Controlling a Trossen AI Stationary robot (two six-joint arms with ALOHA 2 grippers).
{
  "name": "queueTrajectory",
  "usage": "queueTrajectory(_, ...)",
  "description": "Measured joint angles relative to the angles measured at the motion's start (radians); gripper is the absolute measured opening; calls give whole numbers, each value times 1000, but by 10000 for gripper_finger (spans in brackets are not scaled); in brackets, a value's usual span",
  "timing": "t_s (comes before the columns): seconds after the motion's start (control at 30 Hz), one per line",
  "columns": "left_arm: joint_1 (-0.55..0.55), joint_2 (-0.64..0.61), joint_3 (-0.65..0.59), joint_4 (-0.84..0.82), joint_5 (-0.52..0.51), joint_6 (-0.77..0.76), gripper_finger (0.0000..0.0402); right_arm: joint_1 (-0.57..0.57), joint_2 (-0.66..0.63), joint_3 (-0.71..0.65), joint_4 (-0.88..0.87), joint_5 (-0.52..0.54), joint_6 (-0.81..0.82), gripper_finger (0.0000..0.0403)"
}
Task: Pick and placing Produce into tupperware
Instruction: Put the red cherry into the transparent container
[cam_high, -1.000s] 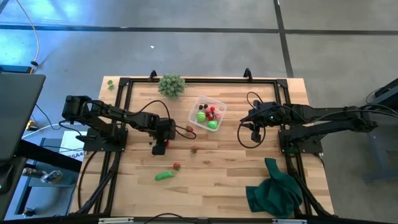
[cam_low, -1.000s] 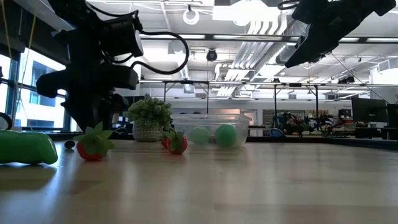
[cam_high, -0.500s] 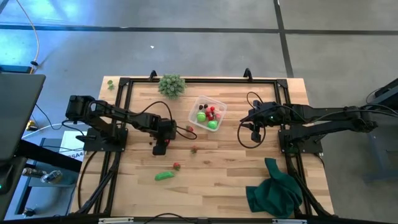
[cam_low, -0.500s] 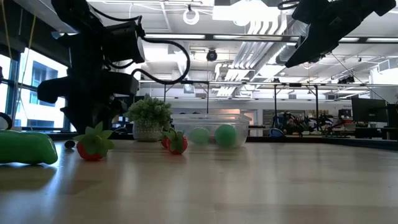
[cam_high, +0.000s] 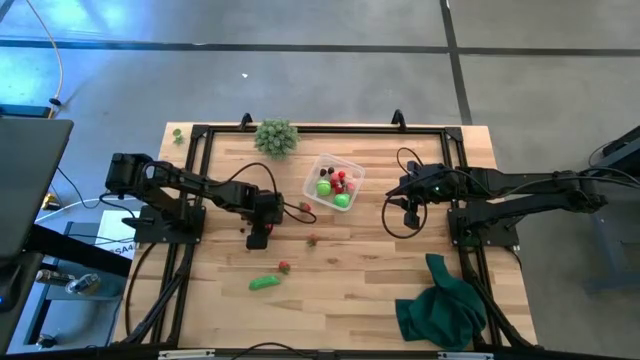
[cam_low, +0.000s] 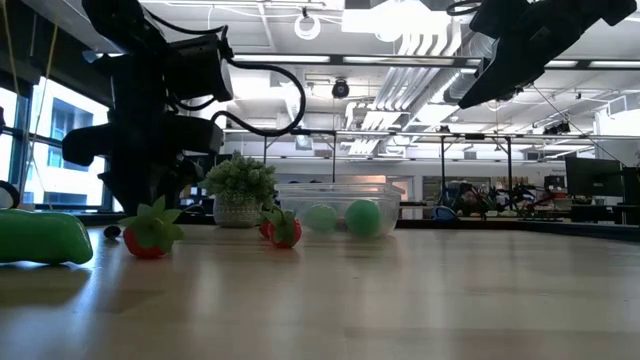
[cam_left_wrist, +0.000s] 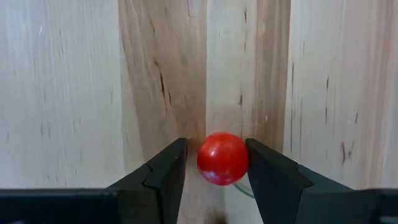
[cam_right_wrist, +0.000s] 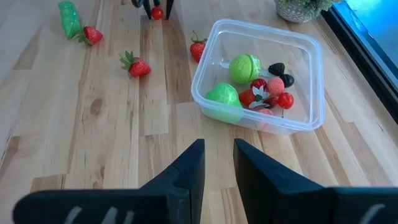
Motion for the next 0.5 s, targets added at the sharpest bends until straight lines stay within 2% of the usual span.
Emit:
queueTrajectory(0.13,0,0,-1,1,-7,-2,150,0,0,0,0,0,0,75)
queueTrajectory(0.37,0,1,-1,5,-10,-4,108,0,0,0,0,0,0,75)
queueTrajectory(0.5,0,1,-2,13,-9,-4,107,0,0,0,0,1,0,75)
